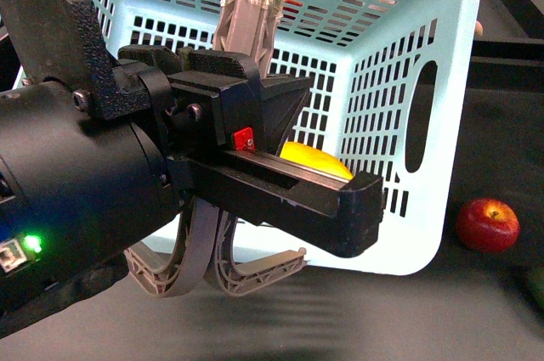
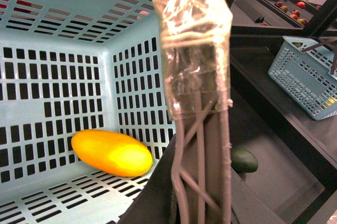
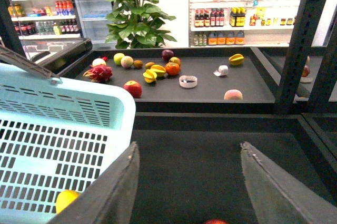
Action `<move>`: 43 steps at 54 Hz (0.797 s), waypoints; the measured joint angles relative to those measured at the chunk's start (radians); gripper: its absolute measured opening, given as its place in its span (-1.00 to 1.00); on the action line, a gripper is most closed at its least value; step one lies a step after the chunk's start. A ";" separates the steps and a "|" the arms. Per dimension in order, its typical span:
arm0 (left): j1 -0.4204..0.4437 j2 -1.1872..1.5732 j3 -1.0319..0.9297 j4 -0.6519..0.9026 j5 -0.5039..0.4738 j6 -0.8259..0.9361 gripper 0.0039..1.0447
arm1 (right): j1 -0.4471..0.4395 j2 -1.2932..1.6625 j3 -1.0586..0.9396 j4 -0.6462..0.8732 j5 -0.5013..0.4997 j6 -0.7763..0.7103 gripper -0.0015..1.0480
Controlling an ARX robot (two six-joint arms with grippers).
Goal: Pick mango with right arm and hold basket with left
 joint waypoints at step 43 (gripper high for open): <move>0.000 0.000 0.000 0.000 0.000 0.000 -0.84 | -0.087 -0.235 -0.103 -0.124 -0.064 -0.022 -0.96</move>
